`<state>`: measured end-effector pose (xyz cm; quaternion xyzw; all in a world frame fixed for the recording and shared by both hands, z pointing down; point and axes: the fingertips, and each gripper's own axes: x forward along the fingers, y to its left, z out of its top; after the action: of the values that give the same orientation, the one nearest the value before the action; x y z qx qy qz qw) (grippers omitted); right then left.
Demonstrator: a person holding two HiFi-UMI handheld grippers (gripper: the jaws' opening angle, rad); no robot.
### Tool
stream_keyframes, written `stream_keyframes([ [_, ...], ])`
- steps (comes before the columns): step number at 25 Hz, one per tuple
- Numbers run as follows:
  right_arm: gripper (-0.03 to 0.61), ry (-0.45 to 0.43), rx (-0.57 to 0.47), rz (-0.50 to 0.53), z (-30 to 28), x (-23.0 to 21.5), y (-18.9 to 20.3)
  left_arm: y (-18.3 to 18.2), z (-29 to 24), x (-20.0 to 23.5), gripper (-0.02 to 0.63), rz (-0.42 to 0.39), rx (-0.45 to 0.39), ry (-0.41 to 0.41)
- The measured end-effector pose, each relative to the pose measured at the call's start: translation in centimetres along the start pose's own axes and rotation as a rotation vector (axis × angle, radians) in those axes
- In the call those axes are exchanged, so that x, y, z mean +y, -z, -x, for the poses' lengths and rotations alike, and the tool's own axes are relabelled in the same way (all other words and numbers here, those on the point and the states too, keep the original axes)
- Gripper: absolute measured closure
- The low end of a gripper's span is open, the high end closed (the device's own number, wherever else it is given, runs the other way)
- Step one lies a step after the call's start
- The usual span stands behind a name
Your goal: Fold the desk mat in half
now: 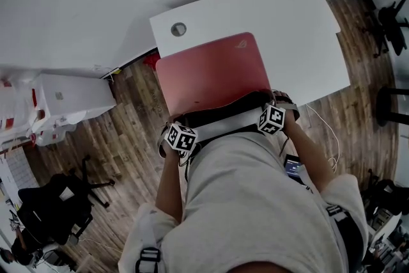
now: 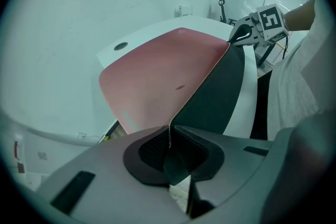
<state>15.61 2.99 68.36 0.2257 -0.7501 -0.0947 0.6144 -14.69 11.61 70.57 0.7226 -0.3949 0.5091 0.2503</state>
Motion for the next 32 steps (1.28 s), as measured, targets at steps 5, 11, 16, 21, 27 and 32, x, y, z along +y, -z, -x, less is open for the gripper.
stream_keyframes([
  [5,0.529,0.010,0.000,0.005,0.1,-0.4,0.2,-0.3,0.0,0.0,0.575,0.008,-0.001,0.000],
  [11,0.529,0.012,0.000,0.005,0.0,-0.9,0.1,-0.3,-0.1,0.4,0.575,0.014,-0.001,-0.002],
  [16,0.529,0.017,0.003,0.006,-0.4,-1.4,-0.1,-0.5,-0.3,0.7,0.575,0.026,-0.003,0.001],
  [21,0.528,0.026,-0.001,-0.003,-0.8,-1.5,-0.3,-0.4,-0.7,1.2,0.575,0.004,0.002,-0.018],
  [27,0.528,0.037,0.004,-0.017,-0.9,-1.8,-0.9,-0.4,-0.8,2.1,0.575,0.003,-0.003,-0.030],
  [32,0.528,0.041,0.006,-0.014,-1.0,-2.4,-1.0,-0.7,-0.8,2.4,0.575,0.008,-0.007,-0.038],
])
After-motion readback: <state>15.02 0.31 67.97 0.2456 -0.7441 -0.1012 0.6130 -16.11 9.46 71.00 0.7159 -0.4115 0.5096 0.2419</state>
